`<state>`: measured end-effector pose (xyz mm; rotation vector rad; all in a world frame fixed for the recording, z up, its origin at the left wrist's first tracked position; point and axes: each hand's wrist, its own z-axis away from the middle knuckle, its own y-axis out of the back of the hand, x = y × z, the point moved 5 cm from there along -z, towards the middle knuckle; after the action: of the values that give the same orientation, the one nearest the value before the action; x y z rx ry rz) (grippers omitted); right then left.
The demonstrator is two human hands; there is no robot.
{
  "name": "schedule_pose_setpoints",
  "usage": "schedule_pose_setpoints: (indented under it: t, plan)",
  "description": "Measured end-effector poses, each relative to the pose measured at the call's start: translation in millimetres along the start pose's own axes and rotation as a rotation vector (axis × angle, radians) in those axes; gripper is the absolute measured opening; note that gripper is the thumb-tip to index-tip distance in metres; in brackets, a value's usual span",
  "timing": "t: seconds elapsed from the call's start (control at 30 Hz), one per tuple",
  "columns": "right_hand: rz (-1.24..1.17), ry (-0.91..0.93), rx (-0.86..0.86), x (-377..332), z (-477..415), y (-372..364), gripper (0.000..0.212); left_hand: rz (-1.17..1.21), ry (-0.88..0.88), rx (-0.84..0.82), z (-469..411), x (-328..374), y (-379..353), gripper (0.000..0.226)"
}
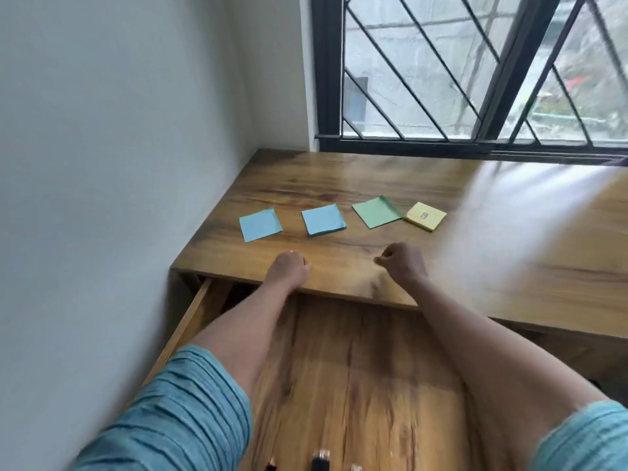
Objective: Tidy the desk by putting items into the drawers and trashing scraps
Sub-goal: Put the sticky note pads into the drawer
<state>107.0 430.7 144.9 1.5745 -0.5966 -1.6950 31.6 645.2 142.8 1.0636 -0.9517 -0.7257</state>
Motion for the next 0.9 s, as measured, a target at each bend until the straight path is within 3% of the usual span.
schedule_pose_setpoints:
  t: [0.2,0.4,0.53,0.7,0.77,0.9]
  plan:
    - [0.224,0.074,0.136,-13.0,-95.2,1.9,0.04,-0.041,-0.075,0.011,-113.3,21.0,20.7,0.049]
    - [0.373,0.024,0.067,-16.2,-150.9,-9.6,0.062,0.03,0.003,-0.152,-166.1,30.4,22.8,0.085]
    - [0.344,-0.042,0.019,-16.4,-164.8,-12.0,0.082,-0.055,0.019,-0.194,-172.5,30.5,19.6,0.072]
    - [0.463,-0.127,-0.113,-20.0,-166.9,-16.0,0.099,-0.057,0.117,-0.174,-171.4,20.2,12.9,0.083]
    - [0.482,-0.149,-0.194,-18.6,-163.3,-22.0,0.096,-0.015,0.133,-0.134,-166.6,19.3,13.5,0.084]
    - [0.281,-0.233,-0.177,-9.4,-147.2,-24.1,0.087,0.238,0.102,0.05,-149.2,21.1,21.2,0.072]
